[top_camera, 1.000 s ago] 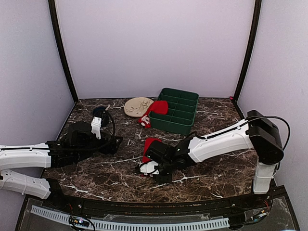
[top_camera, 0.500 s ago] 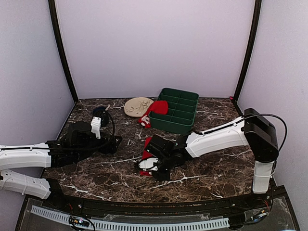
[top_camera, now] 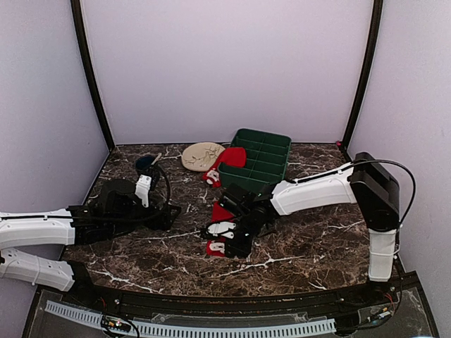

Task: Roll the socks
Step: Roll the sock at the center of the board.

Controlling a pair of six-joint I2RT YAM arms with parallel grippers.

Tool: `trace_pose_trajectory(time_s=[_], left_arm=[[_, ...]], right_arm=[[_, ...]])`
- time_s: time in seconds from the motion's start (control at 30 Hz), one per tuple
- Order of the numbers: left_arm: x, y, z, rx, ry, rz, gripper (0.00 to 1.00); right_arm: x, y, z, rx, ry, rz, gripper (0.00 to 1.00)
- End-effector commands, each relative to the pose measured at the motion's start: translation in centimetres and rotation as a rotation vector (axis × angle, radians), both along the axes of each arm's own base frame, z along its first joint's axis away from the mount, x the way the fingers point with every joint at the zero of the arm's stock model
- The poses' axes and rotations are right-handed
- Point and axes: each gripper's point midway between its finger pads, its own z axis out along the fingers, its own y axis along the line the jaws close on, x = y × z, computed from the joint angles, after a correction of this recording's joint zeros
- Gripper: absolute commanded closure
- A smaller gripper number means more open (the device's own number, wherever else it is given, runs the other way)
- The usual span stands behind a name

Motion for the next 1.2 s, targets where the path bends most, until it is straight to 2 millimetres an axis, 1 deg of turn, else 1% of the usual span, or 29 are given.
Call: trace_pose_trajectory(time_s=[0.0, 0.17, 0.3, 0.4, 0.5, 0.63, 0.73, 0.87, 1.0, 1.17], left_arm=[[-2.0, -1.0, -0.9, -0.006, 0.063, -0.122, 0.08], [-4.0, -2.5, -1.3, -0.01, 0.119, -0.257, 0.08], [-4.8, -2.8, -1.9, 0.022, 0.161, -0.281, 0.07], [-5.5, -3.4, -2.1, 0.011, 0.176, -0.318, 0.07], [-6.3, -4.3, -2.4, 0.011, 0.191, -0.377, 0.08], [-7.4, -5.9, -3.3, 0.053, 0.22, -0.467, 0.1], [-7.7, -6.4, -4.2, 0.093, 0.241, -0.499, 0.1], [-7.5, -7.0, -4.8, 0.145, 0.25, -0.542, 0.1], [-7.3, -7.6, -6.5, 0.229, 0.302, -0.576, 0.1], [-7.0, -8.6, -7.0, 0.256, 0.275, -0.632, 0.09]], right_arm=[[-0.9, 0.1, 0.6, 0.011, 0.191, -0.014, 0.98], [-0.8, 0.4, 0.8, 0.012, 0.31, -0.021, 0.99], [-0.9, 0.4, 0.4, 0.0, 0.376, -0.026, 1.0], [-0.8, 0.5, 0.6, 0.017, 0.409, -0.035, 1.0], [-0.4, 0.5, 0.9, 0.037, 0.442, -0.048, 1.0], [0.1, 0.5, 1.0, 0.035, 0.472, -0.056, 1.0], [0.3, 0.4, 1.0, 0.035, 0.497, -0.06, 1.0], [0.3, 0.4, 0.8, 0.032, 0.528, -0.064, 1.0], [0.2, 0.3, 0.7, 0.027, 0.555, -0.063, 1.0], [0.1, 0.5, 1.1, 0.044, 0.583, -0.063, 1.0]])
